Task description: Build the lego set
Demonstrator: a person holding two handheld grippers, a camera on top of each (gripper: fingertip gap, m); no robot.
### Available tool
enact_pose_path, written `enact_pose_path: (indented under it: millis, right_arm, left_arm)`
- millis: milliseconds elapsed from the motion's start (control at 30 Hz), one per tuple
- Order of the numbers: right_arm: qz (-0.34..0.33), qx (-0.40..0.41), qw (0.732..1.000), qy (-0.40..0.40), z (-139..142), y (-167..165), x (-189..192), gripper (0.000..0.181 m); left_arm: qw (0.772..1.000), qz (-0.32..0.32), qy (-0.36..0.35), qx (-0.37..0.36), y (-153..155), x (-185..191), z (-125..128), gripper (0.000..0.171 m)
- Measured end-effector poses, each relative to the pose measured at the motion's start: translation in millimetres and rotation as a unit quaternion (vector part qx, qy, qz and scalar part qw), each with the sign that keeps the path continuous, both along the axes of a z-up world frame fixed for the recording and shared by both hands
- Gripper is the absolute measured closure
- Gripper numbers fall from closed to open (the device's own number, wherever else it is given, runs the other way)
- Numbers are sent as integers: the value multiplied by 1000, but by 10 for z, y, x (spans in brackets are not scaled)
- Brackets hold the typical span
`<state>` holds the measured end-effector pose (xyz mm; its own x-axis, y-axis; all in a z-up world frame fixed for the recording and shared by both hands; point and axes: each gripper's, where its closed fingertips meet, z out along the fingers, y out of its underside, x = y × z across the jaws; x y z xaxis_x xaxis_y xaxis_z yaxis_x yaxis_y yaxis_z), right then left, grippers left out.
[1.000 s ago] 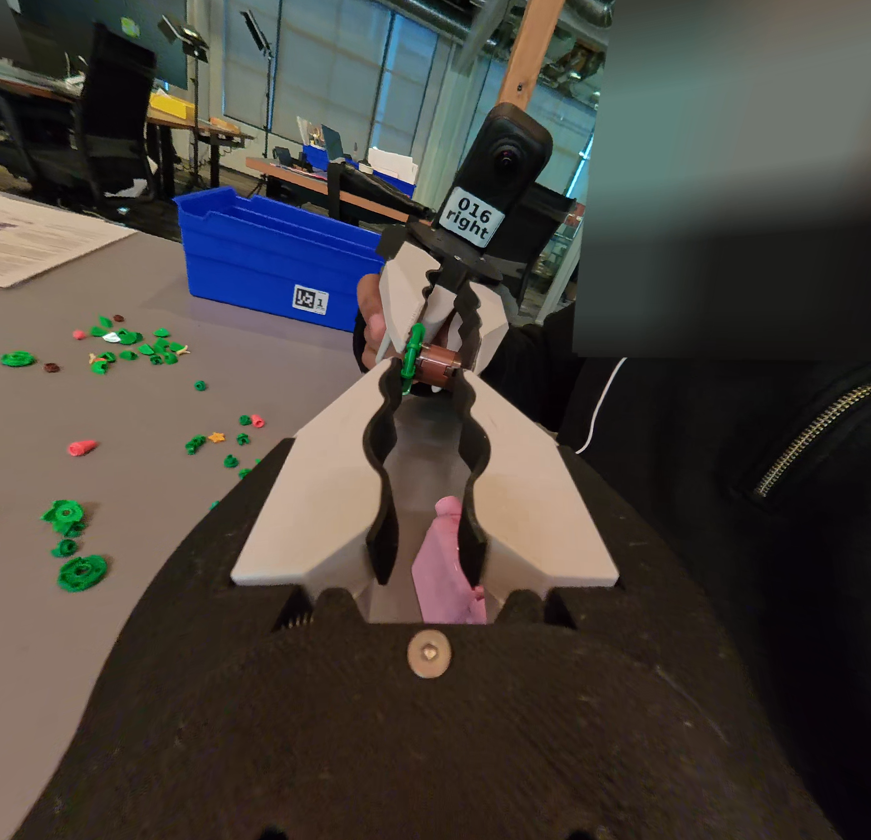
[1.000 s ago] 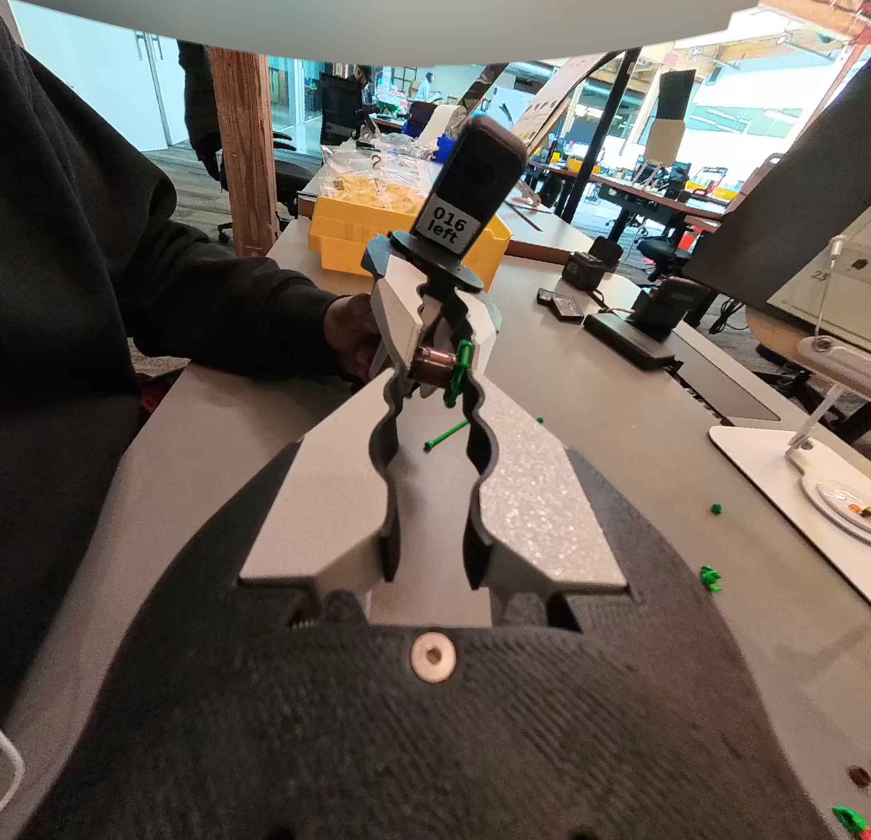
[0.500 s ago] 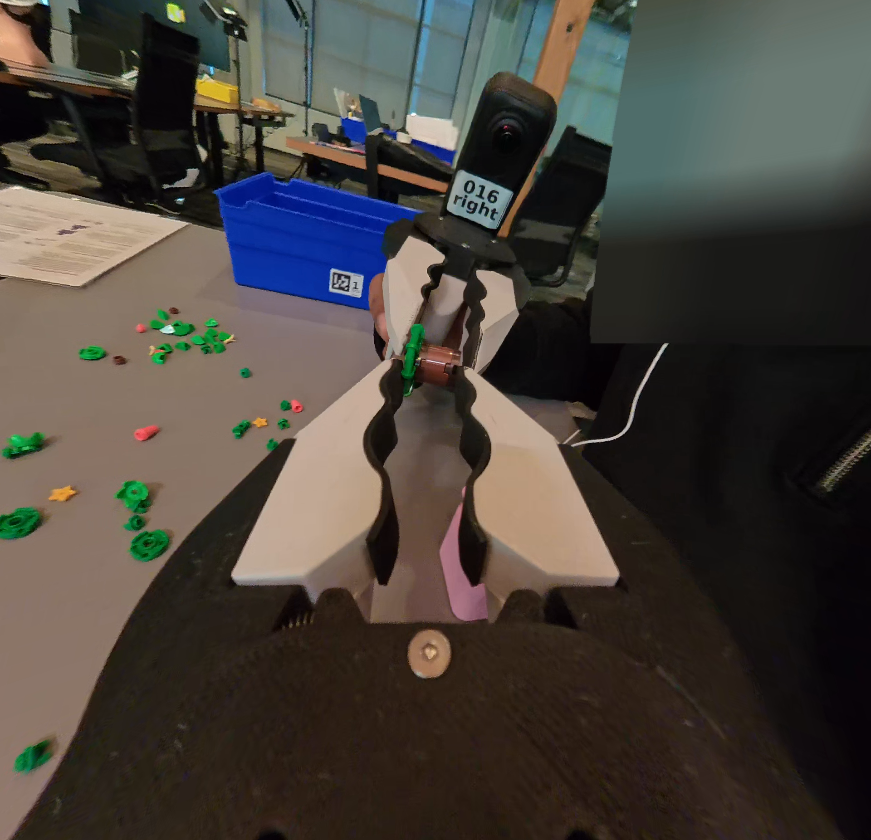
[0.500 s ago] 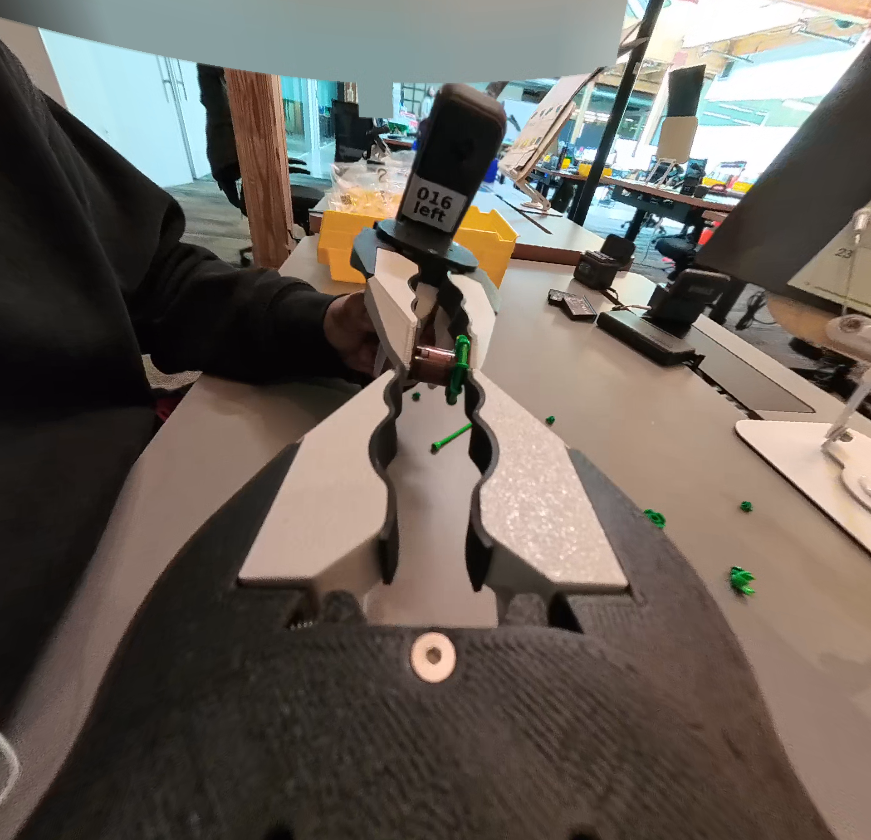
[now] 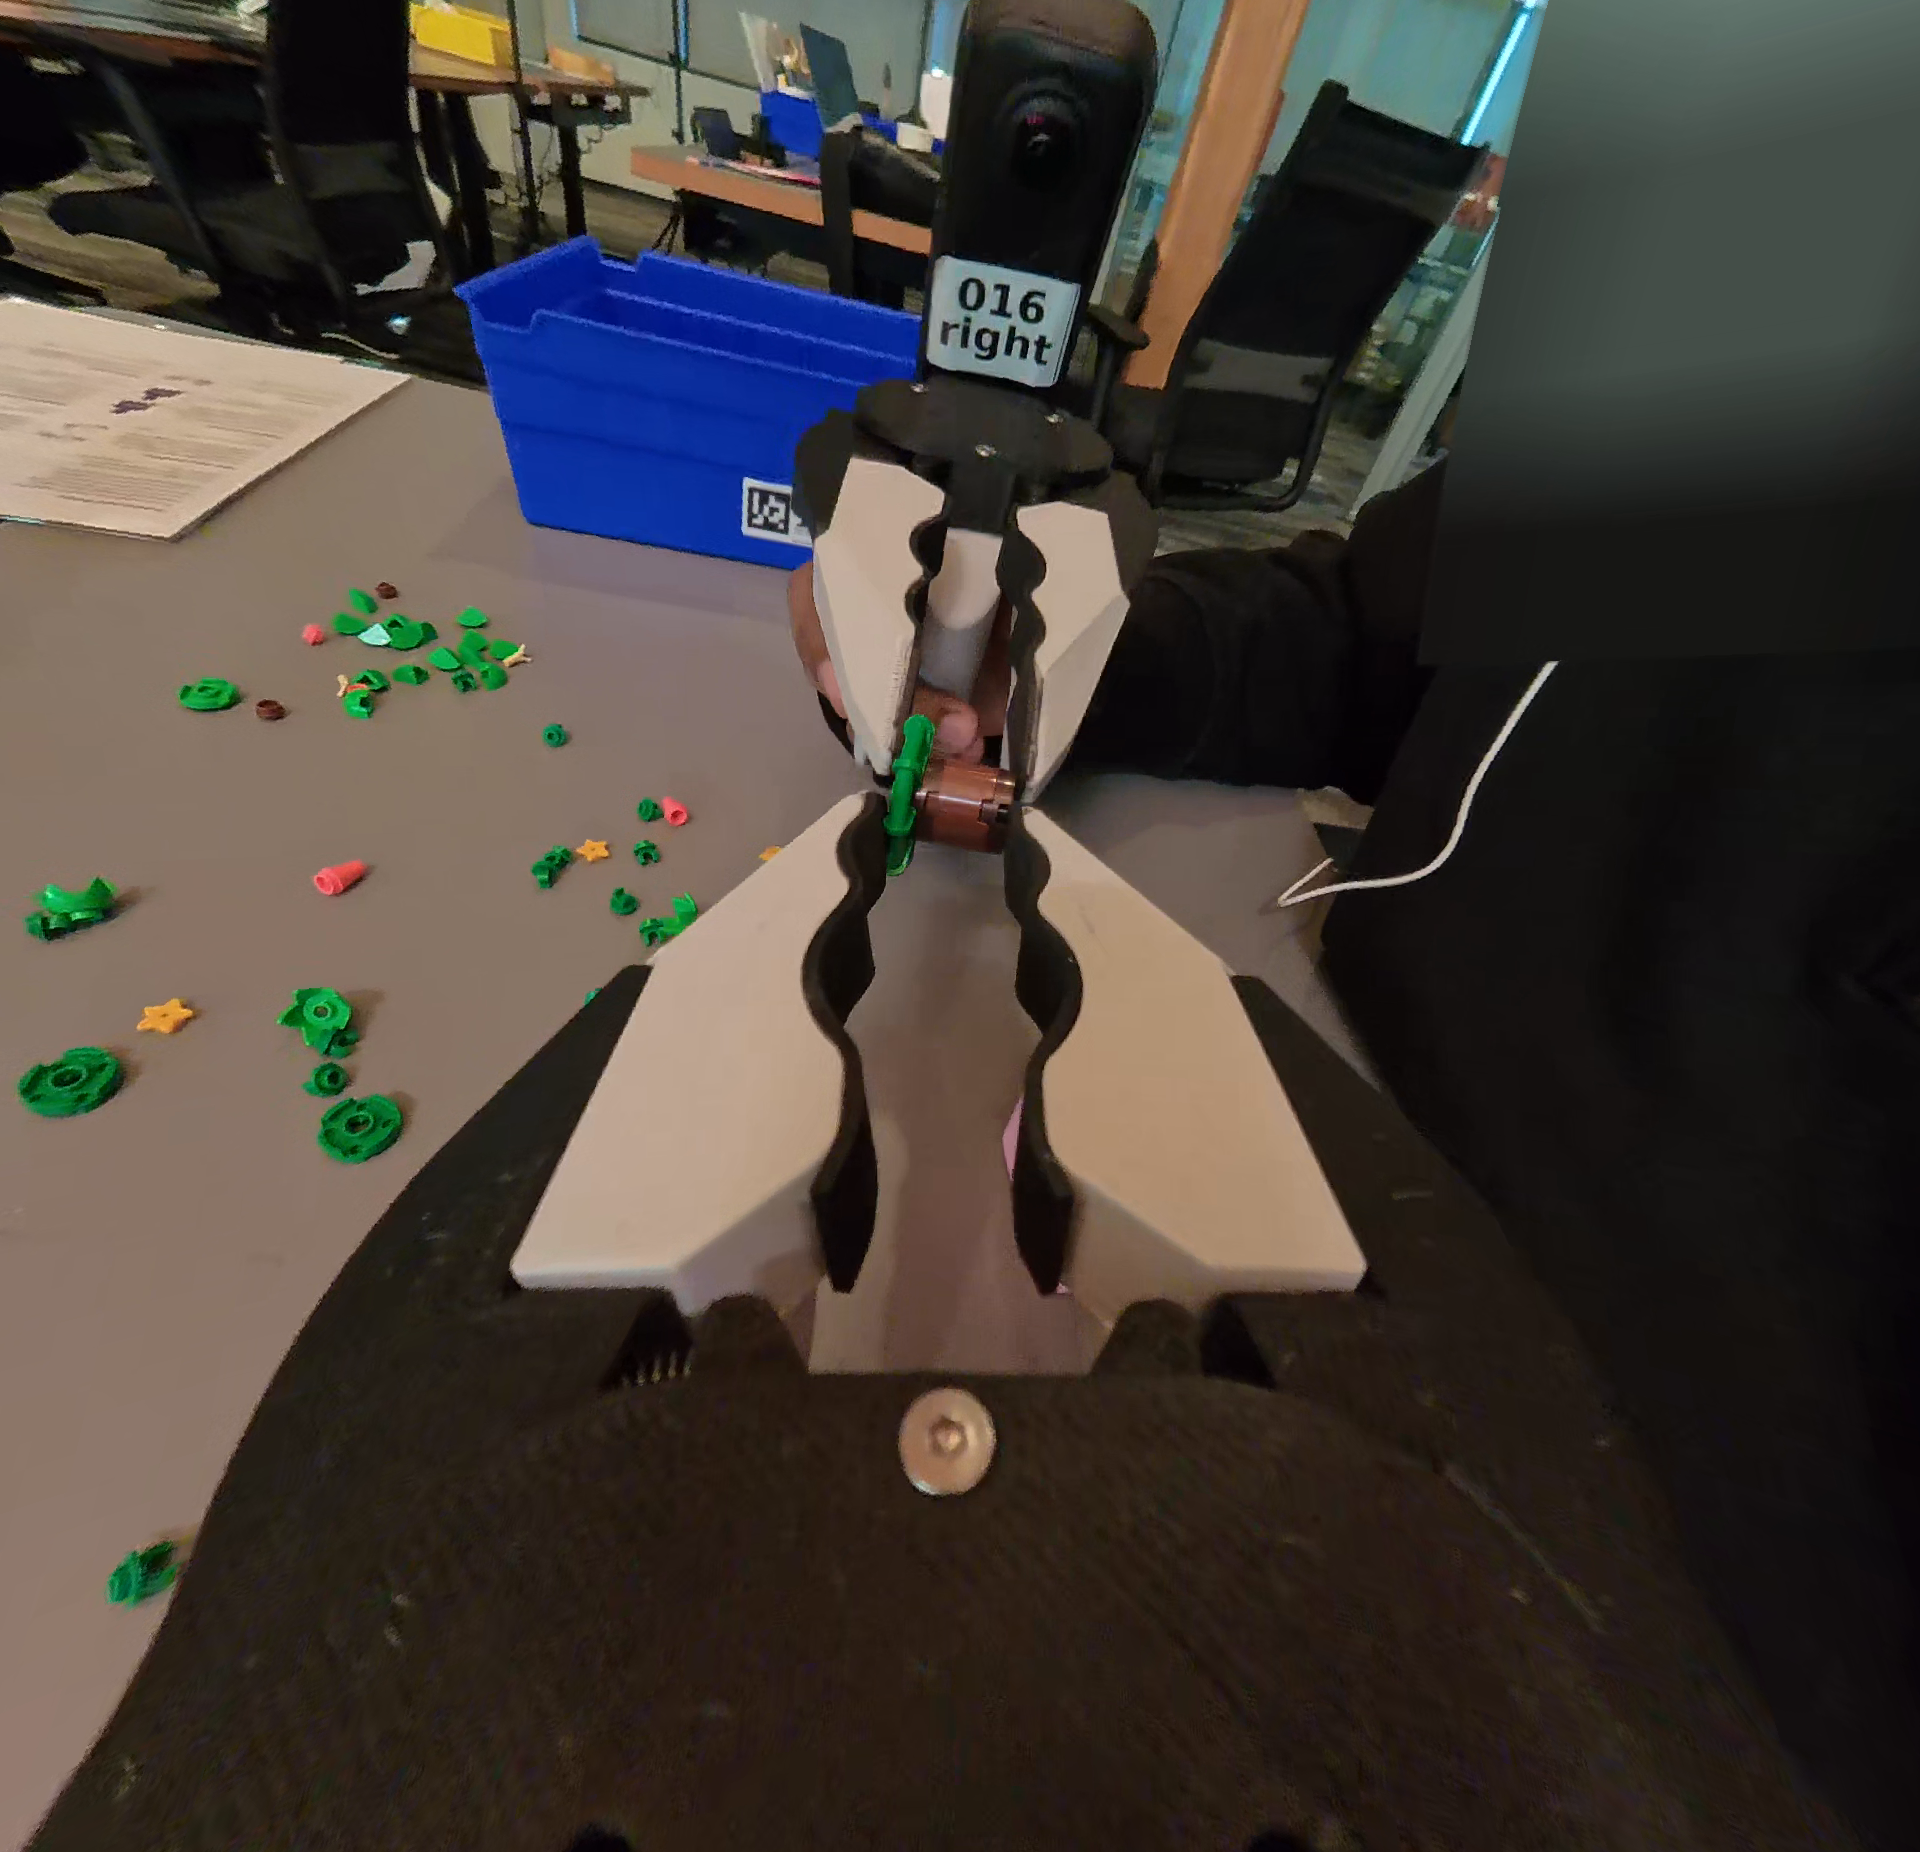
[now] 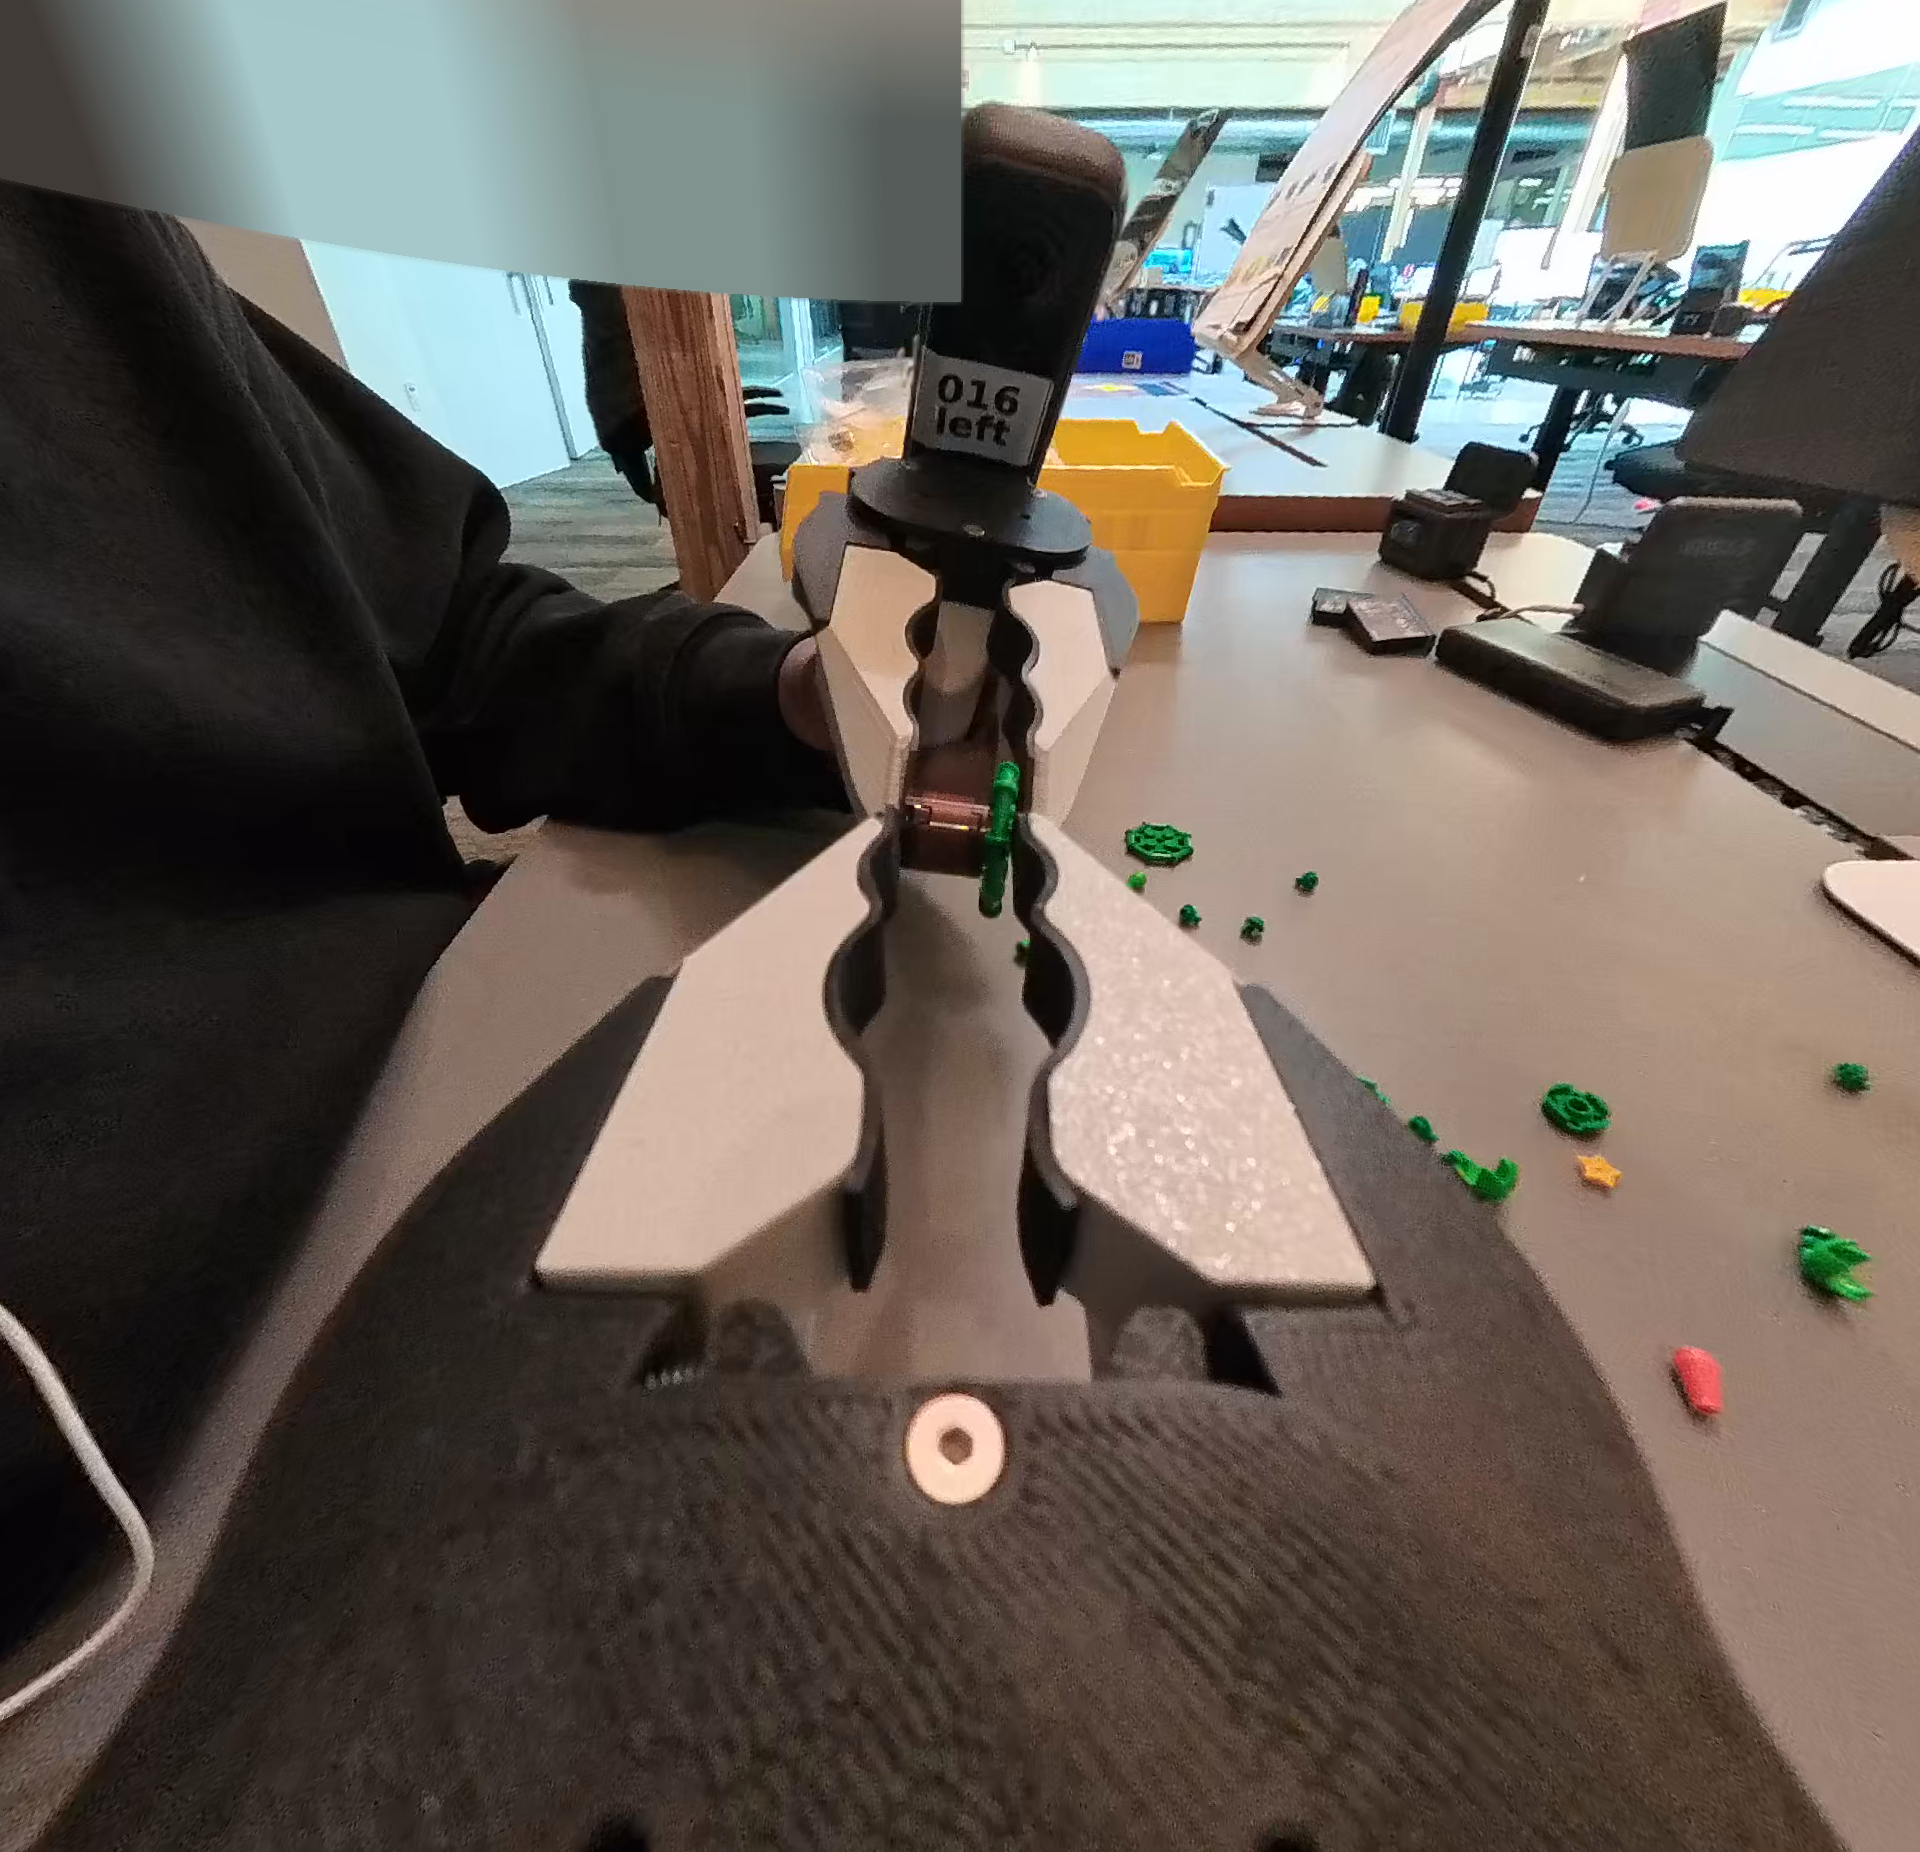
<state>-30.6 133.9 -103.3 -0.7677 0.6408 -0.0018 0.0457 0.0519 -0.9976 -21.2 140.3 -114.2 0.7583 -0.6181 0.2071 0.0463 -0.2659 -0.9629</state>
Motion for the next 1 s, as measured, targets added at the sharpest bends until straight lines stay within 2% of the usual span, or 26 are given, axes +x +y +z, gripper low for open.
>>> enact_pose_path:
  millis: [100,267,500,600,733,767,900,1000]
  right_arm:
    - [3,-14,1000,-10,23,1,-1,162]
    - [16,-94,995,-18,146,18,-1,162]
    - [21,-76,996,-28,45,7,-15,162]
    - [16,-53,998,-22,0,-37,-21,162]
    - [18,-81,996,-20,77,3,-14,162]
    - [17,-87,996,-20,92,24,-17,162]
    - [18,-105,994,-30,106,46,-27,162]
    - [20,-98,994,-37,58,5,-36,163]
  left_arm:
    - [1000,2,1,9,0,-4,10,153]
    - [999,-5,-33,17,-2,-10,51,150]
    - [995,3,-91,37,-20,-145,179,171]
    - [994,-10,-102,43,-53,-131,231,167]
    - [993,-17,-102,50,-67,-107,248,142]
    - [993,-21,-103,48,-71,-98,243,141]
    - [993,-27,-112,39,-59,-69,215,141]
    - [992,-25,-116,34,-43,-72,197,148]
